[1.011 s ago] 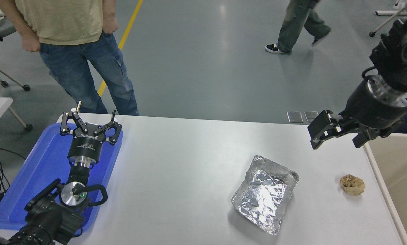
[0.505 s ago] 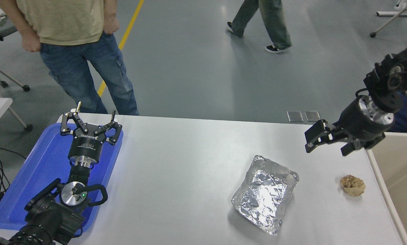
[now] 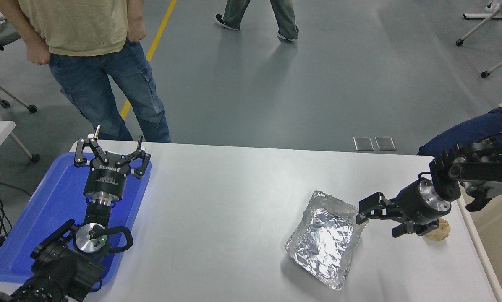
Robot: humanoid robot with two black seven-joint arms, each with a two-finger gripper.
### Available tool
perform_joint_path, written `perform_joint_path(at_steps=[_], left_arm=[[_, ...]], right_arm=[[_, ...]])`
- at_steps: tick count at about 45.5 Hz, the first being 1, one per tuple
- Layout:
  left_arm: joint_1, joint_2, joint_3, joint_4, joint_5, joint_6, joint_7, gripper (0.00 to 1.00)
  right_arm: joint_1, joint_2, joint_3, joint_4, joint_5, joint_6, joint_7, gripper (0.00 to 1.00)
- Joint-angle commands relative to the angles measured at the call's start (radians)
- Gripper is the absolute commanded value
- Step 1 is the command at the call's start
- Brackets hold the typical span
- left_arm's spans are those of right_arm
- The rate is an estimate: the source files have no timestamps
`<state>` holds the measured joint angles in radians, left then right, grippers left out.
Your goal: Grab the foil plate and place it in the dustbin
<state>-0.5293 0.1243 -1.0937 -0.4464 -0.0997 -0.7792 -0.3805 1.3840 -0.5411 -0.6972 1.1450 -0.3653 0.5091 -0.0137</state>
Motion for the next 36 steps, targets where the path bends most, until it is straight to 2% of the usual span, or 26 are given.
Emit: perform_joint_path(at_steps=[1, 14, 20, 25, 26, 28, 31, 35, 36], left_arm=[[0.0, 0.0, 0.0, 0.0, 0.0, 0.0, 0.0, 1.0], [0.0, 0.0, 0.0, 0.0, 0.0, 0.0, 0.0, 1.0], [0.0, 0.0, 0.0, 0.0, 0.0, 0.0, 0.0, 1.0], [0.0, 0.0, 0.0, 0.0, 0.0, 0.0, 0.0, 1.0], [0.0, 0.0, 0.0, 0.0, 0.0, 0.0, 0.0, 1.0], [0.0, 0.0, 0.0, 0.0, 0.0, 0.0, 0.0, 1.0], [0.0, 0.0, 0.0, 0.0, 0.0, 0.0, 0.0, 1.0], [0.0, 0.0, 0.0, 0.0, 0.0, 0.0, 0.0, 1.0], [0.0, 0.0, 0.0, 0.0, 0.0, 0.0, 0.0, 1.0]], right_arm=[[-0.134, 0.104, 0.059, -0.12, -0.004, -0.072, 0.0, 1.0], [-0.235, 0.224, 0.107, -0.255, -0.014, -0.081, 0.001, 1.0], [-0.269, 0.234, 0.114, -0.292, -0.086, -0.081, 0.001, 1.0], [-0.295, 0.234, 0.116, -0.298, -0.104, -0.081, 0.001, 0.95], [-0.301, 0.234, 0.116, -0.3, -0.106, -0.083, 0.006, 0.82], [-0.306, 0.234, 0.114, -0.306, -0.109, -0.083, 0.008, 0.7], [-0.31, 0.234, 0.114, -0.315, -0.124, -0.083, 0.011, 0.42], [-0.31, 0.233, 0.114, -0.317, -0.146, -0.083, 0.012, 0.25], [-0.31, 0.233, 0.114, -0.317, -0.147, -0.084, 0.012, 0.09]])
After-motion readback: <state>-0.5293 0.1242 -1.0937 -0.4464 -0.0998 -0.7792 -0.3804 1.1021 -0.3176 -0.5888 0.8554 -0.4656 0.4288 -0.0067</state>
